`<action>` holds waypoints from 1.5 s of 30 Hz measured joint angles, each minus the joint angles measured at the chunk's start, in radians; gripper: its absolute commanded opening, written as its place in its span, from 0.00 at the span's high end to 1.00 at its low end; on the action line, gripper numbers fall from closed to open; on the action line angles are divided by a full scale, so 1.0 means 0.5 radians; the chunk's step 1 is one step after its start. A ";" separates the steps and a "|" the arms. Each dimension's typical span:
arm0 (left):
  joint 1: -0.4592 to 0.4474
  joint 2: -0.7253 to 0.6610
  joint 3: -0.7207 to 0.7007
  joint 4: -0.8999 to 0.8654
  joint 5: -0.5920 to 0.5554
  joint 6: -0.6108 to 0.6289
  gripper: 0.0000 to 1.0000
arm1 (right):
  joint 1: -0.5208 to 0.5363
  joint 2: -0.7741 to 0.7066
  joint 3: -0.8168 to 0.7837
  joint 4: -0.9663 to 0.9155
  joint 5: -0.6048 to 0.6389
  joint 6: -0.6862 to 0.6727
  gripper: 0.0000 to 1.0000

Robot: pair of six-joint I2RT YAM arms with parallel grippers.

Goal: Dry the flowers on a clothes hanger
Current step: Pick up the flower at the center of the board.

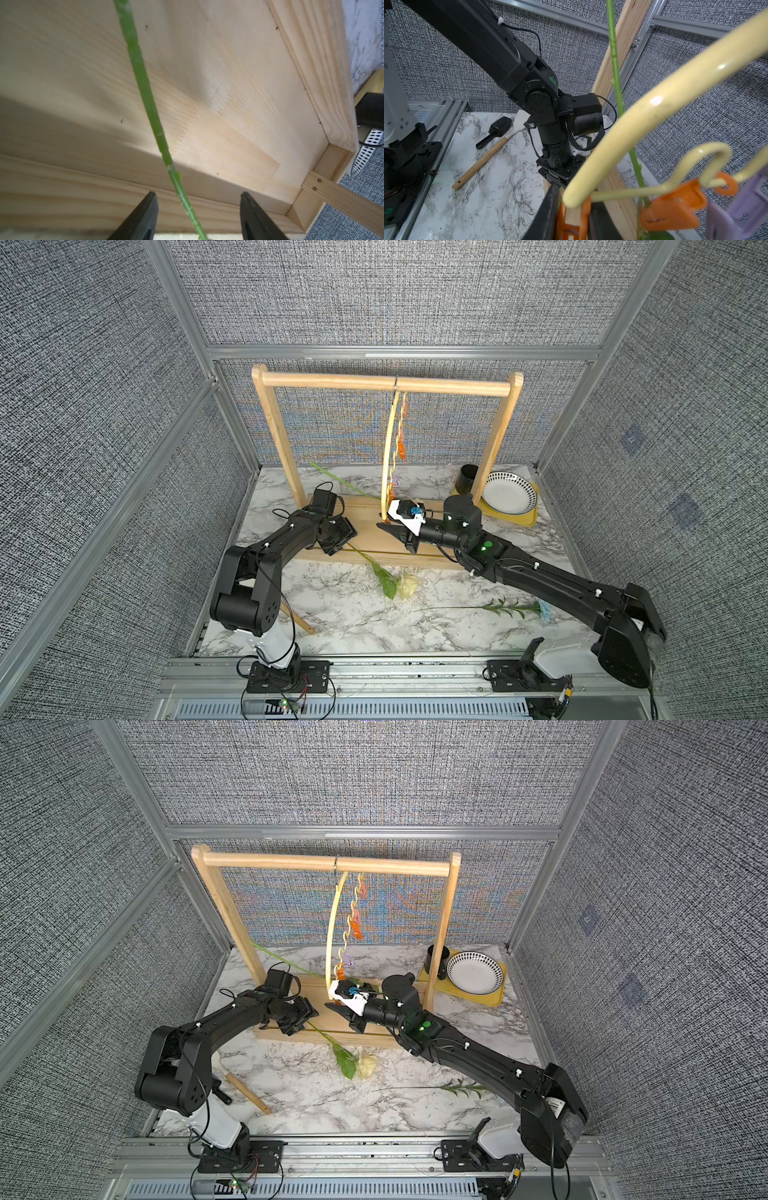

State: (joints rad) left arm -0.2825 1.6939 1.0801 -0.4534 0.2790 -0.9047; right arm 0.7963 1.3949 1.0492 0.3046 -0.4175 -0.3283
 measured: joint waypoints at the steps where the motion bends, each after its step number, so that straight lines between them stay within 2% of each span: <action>1: -0.005 0.012 0.003 0.008 -0.008 -0.015 0.39 | 0.000 0.000 0.000 0.001 -0.001 0.000 0.75; 4: -0.014 0.048 0.008 0.021 -0.036 -0.049 0.46 | -0.001 -0.001 0.000 0.000 -0.001 0.001 0.75; 7: -0.031 0.084 0.018 0.029 -0.050 -0.077 0.58 | -0.004 -0.004 -0.002 -0.001 -0.002 0.000 0.75; 12: -0.050 0.102 0.033 0.019 -0.087 -0.079 0.91 | -0.007 -0.009 -0.011 0.000 -0.001 0.000 0.75; 14: -0.051 0.088 0.049 0.011 -0.094 -0.074 0.98 | -0.008 -0.009 -0.018 0.005 0.001 0.001 0.75; 23: -0.051 -0.212 0.100 -0.093 -0.121 -0.055 0.98 | -0.009 -0.027 -0.037 0.024 0.002 0.052 0.74; 33: -0.050 -0.594 0.142 -0.156 -0.033 -0.237 0.98 | -0.001 -0.020 -0.135 0.302 -0.063 0.333 0.74; 45: -0.055 -0.697 0.203 -0.072 0.163 -0.388 0.98 | 0.022 0.141 -0.127 0.624 -0.105 0.600 0.74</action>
State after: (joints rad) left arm -0.3099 1.3457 1.1816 -0.4896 0.3607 -1.0988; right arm 0.8074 1.4654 0.9859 0.6167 -0.4698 -0.0280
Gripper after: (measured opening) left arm 0.095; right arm 0.260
